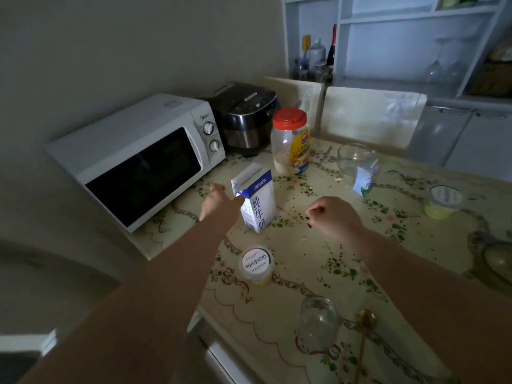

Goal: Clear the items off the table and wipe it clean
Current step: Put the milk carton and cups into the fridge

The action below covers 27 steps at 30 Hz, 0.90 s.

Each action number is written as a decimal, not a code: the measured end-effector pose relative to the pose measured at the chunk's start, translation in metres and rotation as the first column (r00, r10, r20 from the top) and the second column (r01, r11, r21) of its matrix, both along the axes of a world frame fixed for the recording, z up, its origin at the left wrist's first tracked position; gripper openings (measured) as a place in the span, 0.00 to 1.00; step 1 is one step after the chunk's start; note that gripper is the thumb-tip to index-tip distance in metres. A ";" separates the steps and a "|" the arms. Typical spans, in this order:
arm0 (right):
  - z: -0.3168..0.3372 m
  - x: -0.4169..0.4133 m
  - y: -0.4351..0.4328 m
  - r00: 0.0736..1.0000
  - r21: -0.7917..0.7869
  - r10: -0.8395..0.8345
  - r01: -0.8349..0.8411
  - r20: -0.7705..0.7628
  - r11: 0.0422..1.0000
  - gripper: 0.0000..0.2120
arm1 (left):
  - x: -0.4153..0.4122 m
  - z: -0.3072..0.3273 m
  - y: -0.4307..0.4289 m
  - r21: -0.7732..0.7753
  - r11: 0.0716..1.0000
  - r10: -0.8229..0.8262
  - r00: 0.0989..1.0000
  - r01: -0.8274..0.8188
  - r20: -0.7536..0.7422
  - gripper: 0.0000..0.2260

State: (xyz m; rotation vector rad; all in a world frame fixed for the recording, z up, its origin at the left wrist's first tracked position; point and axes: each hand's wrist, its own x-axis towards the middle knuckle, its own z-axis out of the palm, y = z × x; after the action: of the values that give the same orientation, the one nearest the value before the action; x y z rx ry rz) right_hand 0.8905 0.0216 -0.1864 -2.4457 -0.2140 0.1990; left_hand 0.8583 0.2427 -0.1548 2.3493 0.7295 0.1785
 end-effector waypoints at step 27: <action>-0.046 0.062 0.018 0.989 -0.006 0.075 -0.076 -0.129 0.997 0.09 | 0.080 -0.049 -0.008 -0.340 0.931 0.193 0.968 -0.130 0.158 0.25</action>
State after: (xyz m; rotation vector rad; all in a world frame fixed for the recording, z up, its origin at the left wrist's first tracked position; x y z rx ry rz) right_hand 0.9522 0.0401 -0.2324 -2.4273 -0.2496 0.3912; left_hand 0.9382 0.2344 -0.2040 1.9266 0.7933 0.3226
